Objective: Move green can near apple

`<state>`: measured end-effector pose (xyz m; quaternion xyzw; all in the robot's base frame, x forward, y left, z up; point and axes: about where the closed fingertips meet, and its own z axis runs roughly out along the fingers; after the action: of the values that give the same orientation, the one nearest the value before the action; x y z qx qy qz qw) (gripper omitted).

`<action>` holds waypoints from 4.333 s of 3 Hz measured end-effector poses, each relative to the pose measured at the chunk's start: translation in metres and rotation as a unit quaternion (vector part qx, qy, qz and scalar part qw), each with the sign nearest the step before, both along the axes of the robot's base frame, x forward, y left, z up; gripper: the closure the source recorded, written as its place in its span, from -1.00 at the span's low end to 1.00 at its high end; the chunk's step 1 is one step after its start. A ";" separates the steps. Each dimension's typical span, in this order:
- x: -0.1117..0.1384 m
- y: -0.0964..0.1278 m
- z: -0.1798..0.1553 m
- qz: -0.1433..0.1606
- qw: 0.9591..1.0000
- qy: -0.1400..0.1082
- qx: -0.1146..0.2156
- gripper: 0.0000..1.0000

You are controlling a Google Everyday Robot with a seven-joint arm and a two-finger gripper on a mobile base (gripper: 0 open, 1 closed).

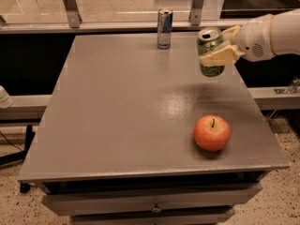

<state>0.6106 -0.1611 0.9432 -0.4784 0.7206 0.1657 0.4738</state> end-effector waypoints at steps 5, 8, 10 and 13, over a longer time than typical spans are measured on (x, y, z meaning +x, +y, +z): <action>-0.108 -0.050 -0.057 0.068 0.988 0.126 0.056 1.00; -0.144 -0.056 -0.064 0.170 0.968 0.153 0.106 -0.27; -0.156 -0.057 -0.063 0.209 0.963 0.135 0.102 -1.00; -0.152 -0.122 -0.011 0.175 0.982 0.063 0.025 -1.00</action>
Offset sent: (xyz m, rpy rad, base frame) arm -0.0834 -0.0562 -0.0500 0.0145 0.1955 0.0516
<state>0.4591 -0.2826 0.9323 -0.5732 0.6500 0.2939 0.4031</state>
